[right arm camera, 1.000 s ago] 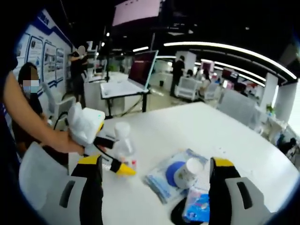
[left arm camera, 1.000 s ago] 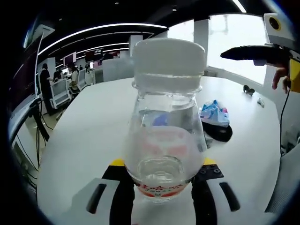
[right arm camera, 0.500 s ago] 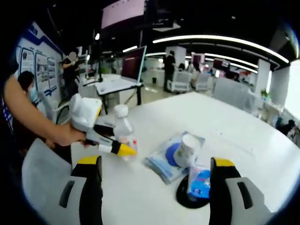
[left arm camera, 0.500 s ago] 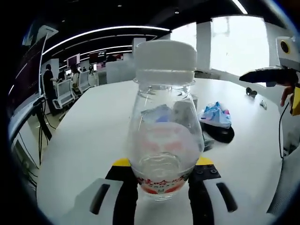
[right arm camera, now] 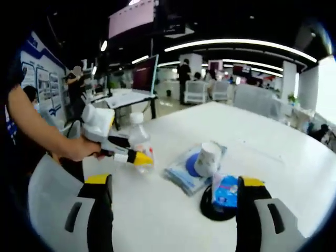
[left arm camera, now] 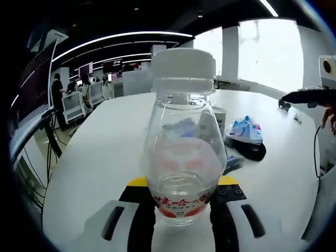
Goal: Arrange the tabletop items into an orderly group along one side of the table until the central work area is clear of visible clutter.
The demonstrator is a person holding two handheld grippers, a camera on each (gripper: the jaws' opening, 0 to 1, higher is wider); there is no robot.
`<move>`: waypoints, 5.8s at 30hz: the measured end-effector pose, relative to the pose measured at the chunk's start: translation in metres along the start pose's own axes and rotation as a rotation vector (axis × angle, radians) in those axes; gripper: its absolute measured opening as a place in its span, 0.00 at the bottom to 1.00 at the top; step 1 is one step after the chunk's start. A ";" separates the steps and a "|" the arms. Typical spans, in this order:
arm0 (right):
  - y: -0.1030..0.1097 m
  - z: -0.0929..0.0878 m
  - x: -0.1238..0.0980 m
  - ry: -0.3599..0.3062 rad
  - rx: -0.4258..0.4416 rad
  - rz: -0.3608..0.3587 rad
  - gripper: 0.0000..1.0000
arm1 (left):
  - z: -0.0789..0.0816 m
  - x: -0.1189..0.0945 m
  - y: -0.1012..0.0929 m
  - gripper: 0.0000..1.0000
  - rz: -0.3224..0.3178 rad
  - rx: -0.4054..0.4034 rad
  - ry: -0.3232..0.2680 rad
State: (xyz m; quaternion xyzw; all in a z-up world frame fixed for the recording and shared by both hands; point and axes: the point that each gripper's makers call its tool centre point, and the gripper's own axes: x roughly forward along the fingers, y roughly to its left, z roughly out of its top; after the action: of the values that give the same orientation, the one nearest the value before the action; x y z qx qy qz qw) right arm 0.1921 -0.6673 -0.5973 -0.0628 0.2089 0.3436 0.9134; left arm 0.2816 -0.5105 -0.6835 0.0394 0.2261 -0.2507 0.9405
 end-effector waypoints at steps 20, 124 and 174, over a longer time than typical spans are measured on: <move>0.010 -0.020 -0.021 -0.019 0.078 -0.011 1.00 | 0.031 0.005 0.028 0.39 0.055 -0.005 -0.054; -0.013 -0.058 -0.004 0.073 0.097 0.020 0.99 | 0.067 0.099 0.146 0.41 0.249 -0.039 -0.093; -0.008 -0.068 -0.008 0.099 0.106 0.006 0.98 | 0.075 0.118 0.165 0.43 0.212 -0.020 -0.078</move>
State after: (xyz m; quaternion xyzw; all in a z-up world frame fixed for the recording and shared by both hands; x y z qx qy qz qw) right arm 0.1686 -0.6959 -0.6553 -0.0309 0.2719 0.3313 0.9030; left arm 0.4835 -0.4342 -0.6756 0.0439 0.1865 -0.1489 0.9701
